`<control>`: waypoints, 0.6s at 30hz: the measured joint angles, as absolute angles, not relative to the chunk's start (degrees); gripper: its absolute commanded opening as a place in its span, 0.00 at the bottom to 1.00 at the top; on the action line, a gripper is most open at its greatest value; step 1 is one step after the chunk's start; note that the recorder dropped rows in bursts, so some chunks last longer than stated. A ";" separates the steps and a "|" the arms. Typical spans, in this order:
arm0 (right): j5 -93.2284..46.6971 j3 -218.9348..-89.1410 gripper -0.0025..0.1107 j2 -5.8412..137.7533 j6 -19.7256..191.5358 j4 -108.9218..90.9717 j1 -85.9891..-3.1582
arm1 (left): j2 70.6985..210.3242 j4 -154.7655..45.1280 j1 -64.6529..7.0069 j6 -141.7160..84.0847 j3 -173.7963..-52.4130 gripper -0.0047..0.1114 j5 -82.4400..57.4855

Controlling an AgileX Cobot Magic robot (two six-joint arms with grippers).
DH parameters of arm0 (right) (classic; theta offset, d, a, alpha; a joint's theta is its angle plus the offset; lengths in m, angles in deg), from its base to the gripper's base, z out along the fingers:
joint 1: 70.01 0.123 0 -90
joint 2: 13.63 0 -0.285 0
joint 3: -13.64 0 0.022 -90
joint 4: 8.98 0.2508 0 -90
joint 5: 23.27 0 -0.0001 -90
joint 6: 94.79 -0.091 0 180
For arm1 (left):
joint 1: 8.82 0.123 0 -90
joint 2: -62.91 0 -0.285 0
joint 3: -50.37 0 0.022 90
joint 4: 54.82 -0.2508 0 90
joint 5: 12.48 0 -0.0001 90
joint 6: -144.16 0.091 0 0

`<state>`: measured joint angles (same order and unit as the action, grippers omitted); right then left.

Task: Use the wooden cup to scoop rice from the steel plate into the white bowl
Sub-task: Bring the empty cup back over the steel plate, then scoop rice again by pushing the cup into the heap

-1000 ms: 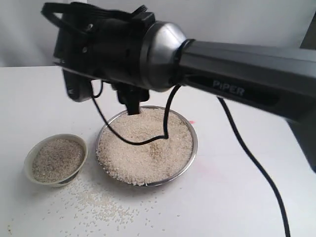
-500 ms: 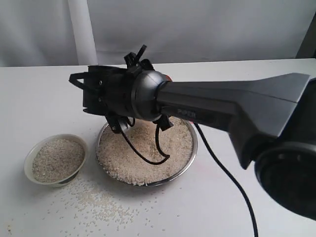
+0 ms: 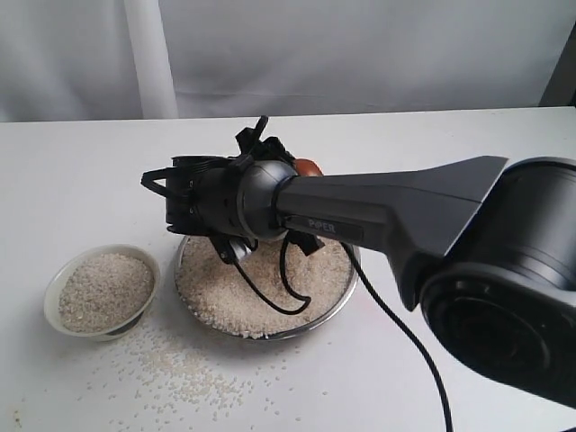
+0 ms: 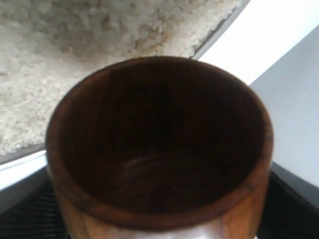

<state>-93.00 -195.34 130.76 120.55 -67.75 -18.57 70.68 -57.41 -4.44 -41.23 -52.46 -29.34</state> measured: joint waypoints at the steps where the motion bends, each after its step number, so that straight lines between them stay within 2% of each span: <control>1: -93.00 -195.34 0.02 130.76 120.55 -67.86 -18.61 | 70.68 -57.41 -4.44 -41.23 -52.46 0.04 -29.34; 18: -93.00 -191.33 0.02 130.76 120.55 -67.01 -19.32 | 70.68 -57.41 -4.44 -41.23 -52.46 0.04 -29.34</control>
